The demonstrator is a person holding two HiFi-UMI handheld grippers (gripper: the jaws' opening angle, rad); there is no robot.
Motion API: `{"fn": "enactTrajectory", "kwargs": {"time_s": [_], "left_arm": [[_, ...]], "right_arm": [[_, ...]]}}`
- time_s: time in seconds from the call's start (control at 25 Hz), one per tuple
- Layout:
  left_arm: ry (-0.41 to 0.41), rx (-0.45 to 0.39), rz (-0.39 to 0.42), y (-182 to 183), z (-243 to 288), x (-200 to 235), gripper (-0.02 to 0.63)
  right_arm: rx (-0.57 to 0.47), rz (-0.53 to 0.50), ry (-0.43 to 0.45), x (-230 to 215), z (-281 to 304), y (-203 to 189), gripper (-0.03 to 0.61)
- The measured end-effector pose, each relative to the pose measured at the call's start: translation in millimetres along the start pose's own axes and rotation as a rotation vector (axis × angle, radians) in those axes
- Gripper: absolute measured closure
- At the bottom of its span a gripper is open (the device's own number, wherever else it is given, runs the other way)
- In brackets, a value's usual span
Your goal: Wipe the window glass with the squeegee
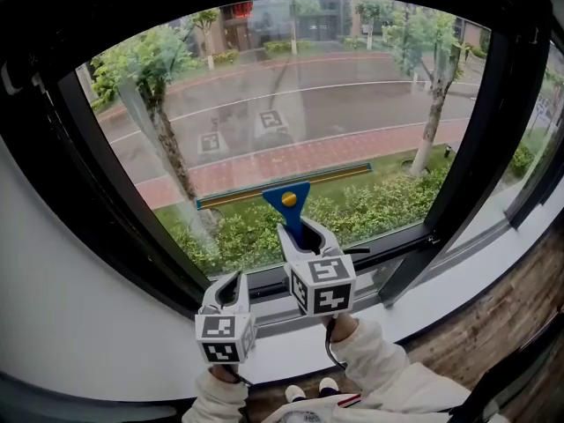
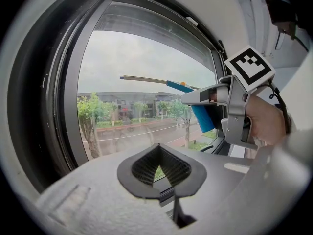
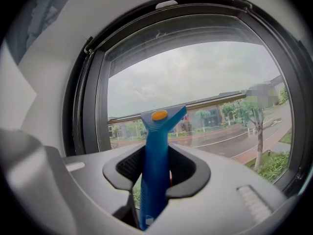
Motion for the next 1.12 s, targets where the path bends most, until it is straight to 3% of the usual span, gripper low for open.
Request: {"fn": "enactTrajectory", "kwargs": {"time_s": [1.12], "left_arm": [[-0.018, 0.055, -0.005, -25.4, 21.1, -12.4, 0.614]], "right_arm": [[0.179, 0.041, 0.021, -18.2, 16.5, -99.9, 0.442]]}}
Point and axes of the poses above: the fingertips, and each gripper's own axes: z forward along the fingers, x to its left, y out of its top, the point moved 5 cm from there along -z, backward along the fingers, and after that the axes turned 8 degrees about x, right-handed, at the moved point
